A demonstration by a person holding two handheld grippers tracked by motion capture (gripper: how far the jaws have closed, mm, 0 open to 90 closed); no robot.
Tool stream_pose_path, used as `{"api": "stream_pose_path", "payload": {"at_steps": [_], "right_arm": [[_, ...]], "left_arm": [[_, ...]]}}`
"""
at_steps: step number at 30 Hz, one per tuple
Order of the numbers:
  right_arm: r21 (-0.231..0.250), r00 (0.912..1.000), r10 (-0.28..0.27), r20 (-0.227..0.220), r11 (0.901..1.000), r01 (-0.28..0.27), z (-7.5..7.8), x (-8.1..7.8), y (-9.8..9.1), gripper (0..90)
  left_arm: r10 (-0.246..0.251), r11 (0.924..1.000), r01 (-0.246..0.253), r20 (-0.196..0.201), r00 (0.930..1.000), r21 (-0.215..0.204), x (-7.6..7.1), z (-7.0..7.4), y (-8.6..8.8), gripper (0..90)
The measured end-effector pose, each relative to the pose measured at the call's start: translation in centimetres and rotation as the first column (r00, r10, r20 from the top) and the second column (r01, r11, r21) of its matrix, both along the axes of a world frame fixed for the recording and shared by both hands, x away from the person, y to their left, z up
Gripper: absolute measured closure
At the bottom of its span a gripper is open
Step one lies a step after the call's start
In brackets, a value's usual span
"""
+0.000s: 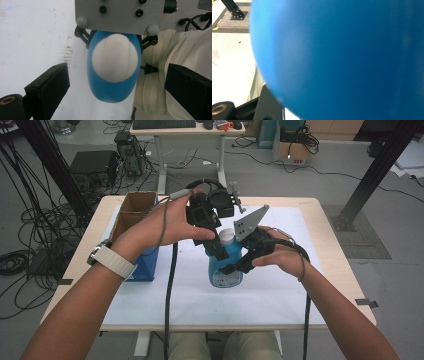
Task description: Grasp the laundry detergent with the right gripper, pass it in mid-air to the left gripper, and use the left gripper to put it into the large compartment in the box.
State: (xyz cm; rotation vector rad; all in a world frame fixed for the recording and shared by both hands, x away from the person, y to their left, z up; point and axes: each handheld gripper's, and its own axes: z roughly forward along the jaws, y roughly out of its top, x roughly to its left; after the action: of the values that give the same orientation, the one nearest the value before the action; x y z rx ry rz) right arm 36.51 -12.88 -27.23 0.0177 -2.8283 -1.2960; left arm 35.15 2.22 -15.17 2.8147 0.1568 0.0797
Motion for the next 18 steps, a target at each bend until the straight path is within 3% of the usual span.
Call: {"api": "stream_pose_path", "payload": {"at_steps": [18], "right_arm": [[0.000, 1.0000, -0.003, -0.003, 1.0000, 0.003, 0.00, -0.01, -0.01, 43.4]], "left_arm": [[-0.002, 1.0000, 0.002, 0.003, 1.0000, -0.001, -0.06, 0.09, 0.02, 6.0]]}}
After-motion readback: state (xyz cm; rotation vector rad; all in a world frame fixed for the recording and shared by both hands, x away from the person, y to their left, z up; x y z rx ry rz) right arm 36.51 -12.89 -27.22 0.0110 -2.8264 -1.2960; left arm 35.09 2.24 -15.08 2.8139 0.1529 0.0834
